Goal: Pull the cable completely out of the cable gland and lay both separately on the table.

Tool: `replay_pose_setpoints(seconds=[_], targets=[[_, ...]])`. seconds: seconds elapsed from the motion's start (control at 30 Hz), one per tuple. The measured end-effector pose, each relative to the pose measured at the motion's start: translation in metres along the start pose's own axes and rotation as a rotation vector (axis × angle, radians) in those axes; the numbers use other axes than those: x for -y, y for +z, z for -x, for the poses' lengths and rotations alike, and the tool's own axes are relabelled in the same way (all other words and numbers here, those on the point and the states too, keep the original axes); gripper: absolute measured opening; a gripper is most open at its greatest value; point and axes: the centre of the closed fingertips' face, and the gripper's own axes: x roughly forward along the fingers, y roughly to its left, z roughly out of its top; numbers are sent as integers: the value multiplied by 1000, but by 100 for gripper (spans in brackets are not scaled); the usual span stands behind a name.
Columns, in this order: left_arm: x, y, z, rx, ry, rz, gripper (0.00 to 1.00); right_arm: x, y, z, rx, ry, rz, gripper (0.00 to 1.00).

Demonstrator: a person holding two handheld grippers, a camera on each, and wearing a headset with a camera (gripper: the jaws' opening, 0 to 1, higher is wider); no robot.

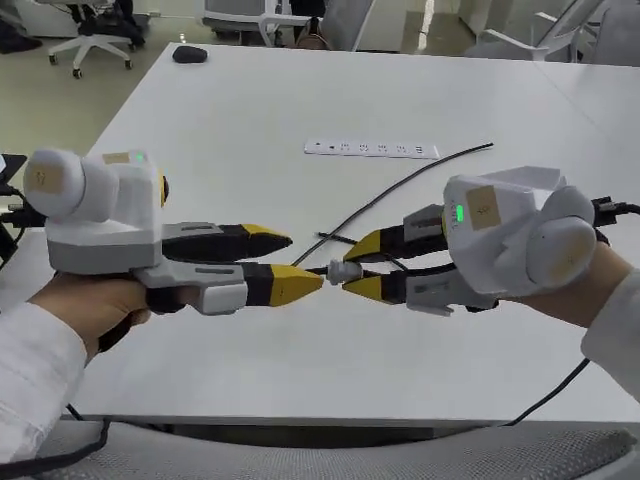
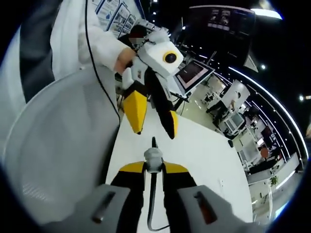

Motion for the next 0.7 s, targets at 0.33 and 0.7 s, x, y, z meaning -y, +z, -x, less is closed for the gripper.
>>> replay_pose_setpoints(seconds=[0.33,0.7], targets=[[19,13,-8,43,-79,17,27,0,23,14,23,-13,30,12],[32,10,-8,64,-138,31,18,-1,31,17,14,-6,69,12]])
